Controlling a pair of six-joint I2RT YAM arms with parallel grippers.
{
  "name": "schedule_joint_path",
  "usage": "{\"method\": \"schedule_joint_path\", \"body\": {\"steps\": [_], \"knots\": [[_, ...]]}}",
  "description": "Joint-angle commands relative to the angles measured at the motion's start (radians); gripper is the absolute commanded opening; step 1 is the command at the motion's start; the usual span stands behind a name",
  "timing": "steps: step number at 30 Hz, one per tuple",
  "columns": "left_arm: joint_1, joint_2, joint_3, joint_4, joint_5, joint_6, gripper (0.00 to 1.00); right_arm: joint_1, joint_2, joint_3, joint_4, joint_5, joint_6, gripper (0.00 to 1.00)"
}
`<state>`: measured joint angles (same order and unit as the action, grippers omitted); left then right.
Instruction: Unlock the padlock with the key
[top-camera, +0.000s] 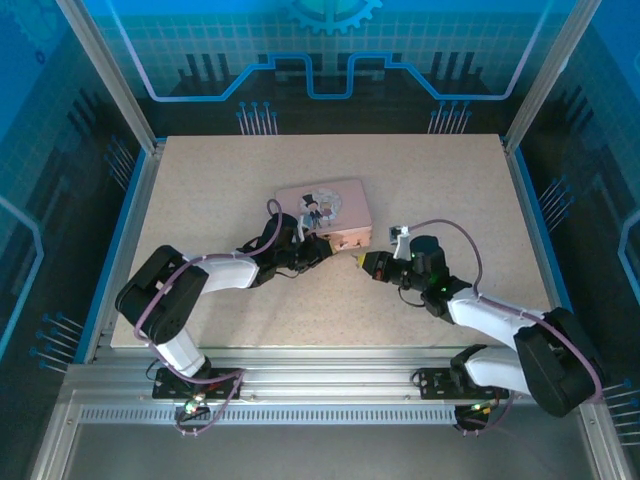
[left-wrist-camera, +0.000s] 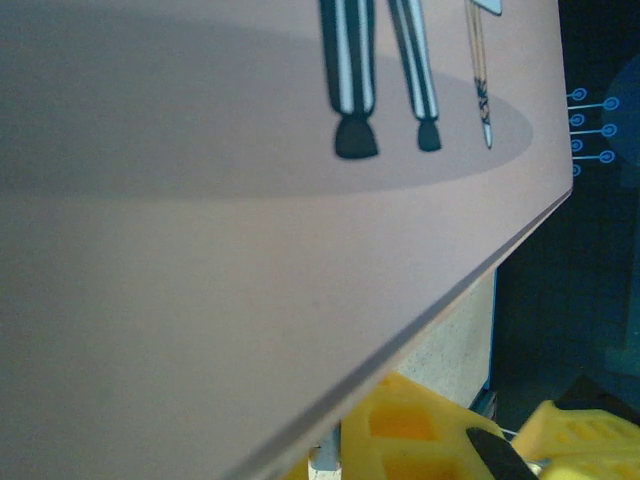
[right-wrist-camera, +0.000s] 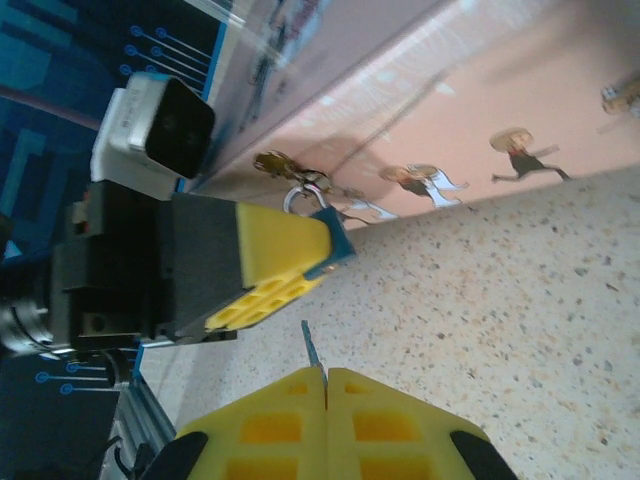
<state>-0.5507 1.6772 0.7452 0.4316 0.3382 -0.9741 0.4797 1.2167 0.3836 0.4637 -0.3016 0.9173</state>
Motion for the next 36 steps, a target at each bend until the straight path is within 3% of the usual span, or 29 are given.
{"method": "schedule_joint_path", "body": {"steps": [1,21,36], "knots": [[0.005,0.013,0.013,0.087,0.024,-0.044,0.0,0.03,0.025,-0.018,0.096,0.056,0.059,0.0],[0.003,0.046,0.008,0.154,0.028,-0.088,0.0,0.094,0.31,-0.019,0.458,0.088,0.263,0.0],[0.003,0.057,0.004,0.192,0.035,-0.108,0.0,0.098,0.372,0.009,0.524,0.116,0.326,0.0]]}}
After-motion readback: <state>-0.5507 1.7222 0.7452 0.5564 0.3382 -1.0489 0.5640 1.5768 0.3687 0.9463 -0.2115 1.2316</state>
